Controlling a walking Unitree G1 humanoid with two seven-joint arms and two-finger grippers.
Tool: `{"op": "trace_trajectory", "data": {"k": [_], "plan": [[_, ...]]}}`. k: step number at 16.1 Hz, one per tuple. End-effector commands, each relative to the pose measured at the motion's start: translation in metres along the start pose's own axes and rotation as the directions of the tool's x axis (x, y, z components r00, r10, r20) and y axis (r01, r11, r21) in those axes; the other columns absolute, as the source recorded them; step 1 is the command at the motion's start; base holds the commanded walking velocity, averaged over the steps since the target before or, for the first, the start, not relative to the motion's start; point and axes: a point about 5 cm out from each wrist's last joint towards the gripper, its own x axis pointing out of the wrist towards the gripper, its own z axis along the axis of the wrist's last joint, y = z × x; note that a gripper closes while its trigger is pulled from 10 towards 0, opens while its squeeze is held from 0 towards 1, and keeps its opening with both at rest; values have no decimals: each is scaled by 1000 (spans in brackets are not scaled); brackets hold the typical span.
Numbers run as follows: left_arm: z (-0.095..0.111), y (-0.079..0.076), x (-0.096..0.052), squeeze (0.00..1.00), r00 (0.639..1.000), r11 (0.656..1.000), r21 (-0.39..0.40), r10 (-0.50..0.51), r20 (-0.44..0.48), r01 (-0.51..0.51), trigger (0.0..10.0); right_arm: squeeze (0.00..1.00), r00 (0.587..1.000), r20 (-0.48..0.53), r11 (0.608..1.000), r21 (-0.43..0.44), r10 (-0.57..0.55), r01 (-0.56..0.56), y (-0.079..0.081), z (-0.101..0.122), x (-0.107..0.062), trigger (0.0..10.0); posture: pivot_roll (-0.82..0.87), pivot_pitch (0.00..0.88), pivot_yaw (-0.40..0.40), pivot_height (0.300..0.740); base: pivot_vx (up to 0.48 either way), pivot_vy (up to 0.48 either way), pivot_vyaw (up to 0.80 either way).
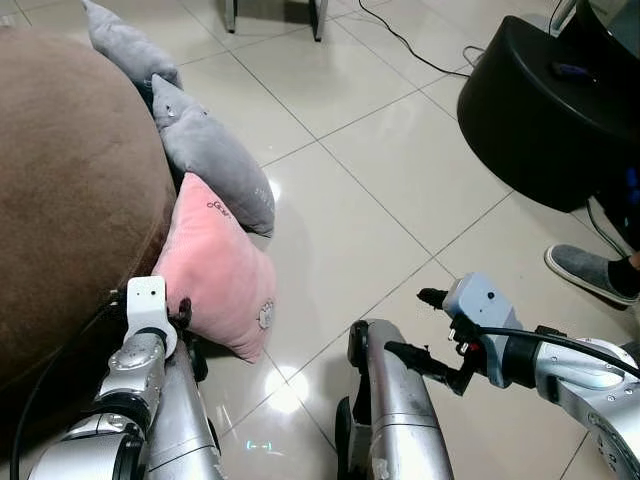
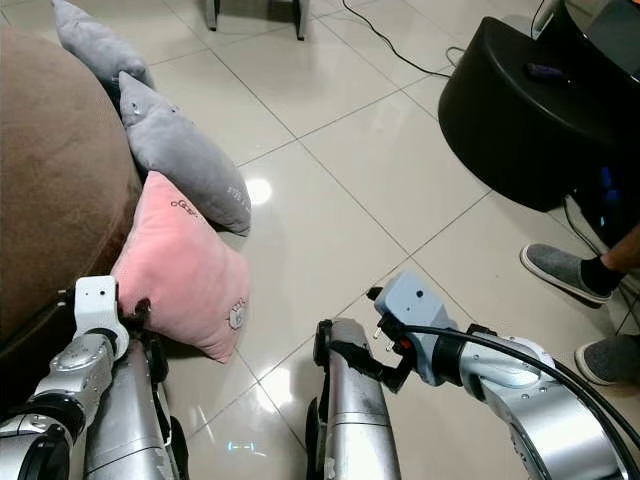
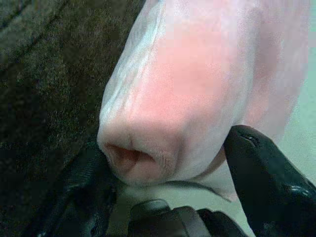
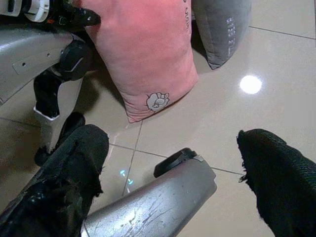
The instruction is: Move the pillow to the sofa from floor
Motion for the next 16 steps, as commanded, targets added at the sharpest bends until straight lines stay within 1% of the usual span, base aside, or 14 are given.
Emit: {"op": "trace_trajectory", "data": {"k": [1, 7, 16], "plan": [[0, -6, 0, 0, 1000, 1000, -23, -19, 9, 19, 0, 0, 1000, -11, 1000, -4, -16, 16, -2, 0, -3, 10000, -209, 209, -162, 506, 0, 0, 0], [7, -8, 2, 0, 999, 999, -31, -37, 30, 38, 0, 0, 1000, -3, 1000, 2, -25, 25, -2, 0, 0, 10000, -197, 187, -148, 506, 0, 0, 0], [9, -14, 3, 0, 997, 997, -26, -72, 23, 72, 0, 0, 999, 25, 1000, 9, -27, 26, -3, 2, 8, 10000, -179, 160, -130, 506, 0, 0, 0]]}}
